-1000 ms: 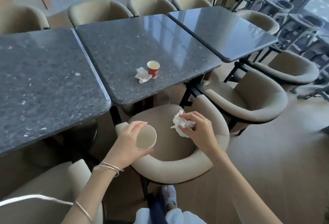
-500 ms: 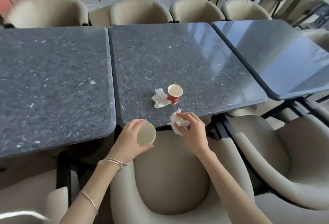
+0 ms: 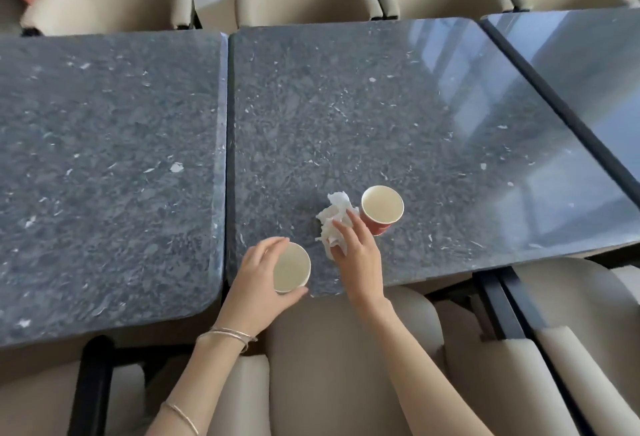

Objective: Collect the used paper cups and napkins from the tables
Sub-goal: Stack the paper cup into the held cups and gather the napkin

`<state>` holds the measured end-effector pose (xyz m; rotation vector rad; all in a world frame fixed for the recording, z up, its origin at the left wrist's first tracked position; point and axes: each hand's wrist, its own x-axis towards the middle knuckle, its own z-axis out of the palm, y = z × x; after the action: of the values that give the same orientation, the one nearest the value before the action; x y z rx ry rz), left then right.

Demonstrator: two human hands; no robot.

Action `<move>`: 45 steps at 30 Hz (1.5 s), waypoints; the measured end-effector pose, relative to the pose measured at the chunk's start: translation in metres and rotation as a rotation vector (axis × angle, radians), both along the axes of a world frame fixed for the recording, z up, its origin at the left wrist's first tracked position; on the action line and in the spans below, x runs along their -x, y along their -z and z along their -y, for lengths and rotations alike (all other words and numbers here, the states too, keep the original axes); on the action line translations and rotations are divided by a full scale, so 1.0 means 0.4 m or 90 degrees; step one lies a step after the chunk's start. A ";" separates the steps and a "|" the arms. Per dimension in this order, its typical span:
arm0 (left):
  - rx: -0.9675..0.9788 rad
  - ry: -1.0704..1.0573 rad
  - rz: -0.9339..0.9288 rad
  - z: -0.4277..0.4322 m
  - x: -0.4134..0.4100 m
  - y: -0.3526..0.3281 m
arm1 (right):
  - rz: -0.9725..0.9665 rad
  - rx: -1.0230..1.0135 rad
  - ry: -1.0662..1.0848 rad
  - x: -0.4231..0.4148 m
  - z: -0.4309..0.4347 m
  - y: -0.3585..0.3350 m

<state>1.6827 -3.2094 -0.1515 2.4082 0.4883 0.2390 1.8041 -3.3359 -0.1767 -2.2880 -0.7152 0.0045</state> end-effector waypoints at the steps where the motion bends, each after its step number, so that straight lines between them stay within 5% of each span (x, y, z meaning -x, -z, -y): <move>1: -0.002 -0.001 0.006 -0.009 -0.008 0.006 | -0.002 0.013 -0.001 -0.007 -0.020 0.015; 9: -0.012 0.015 0.020 -0.052 -0.007 0.008 | -0.047 0.117 0.031 -0.071 -0.087 0.110; 17: -0.022 0.030 0.011 -0.052 0.010 0.004 | 0.068 0.104 -0.029 -0.006 0.001 0.108; 22: -0.013 0.033 0.017 -0.039 0.002 0.001 | 0.038 0.069 -0.059 0.010 0.071 0.108; 37: -0.006 0.151 0.166 0.077 -0.212 -0.253 | 0.018 -0.009 0.121 -0.085 0.311 -0.025; 45: -0.005 0.177 0.150 0.150 -0.347 -0.237 | 0.018 0.000 0.133 -0.214 0.353 -0.080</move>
<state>1.8217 -3.2694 -0.0569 2.3812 0.0445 0.3954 1.8897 -3.4771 -0.1446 -2.3569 -0.4868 -0.1261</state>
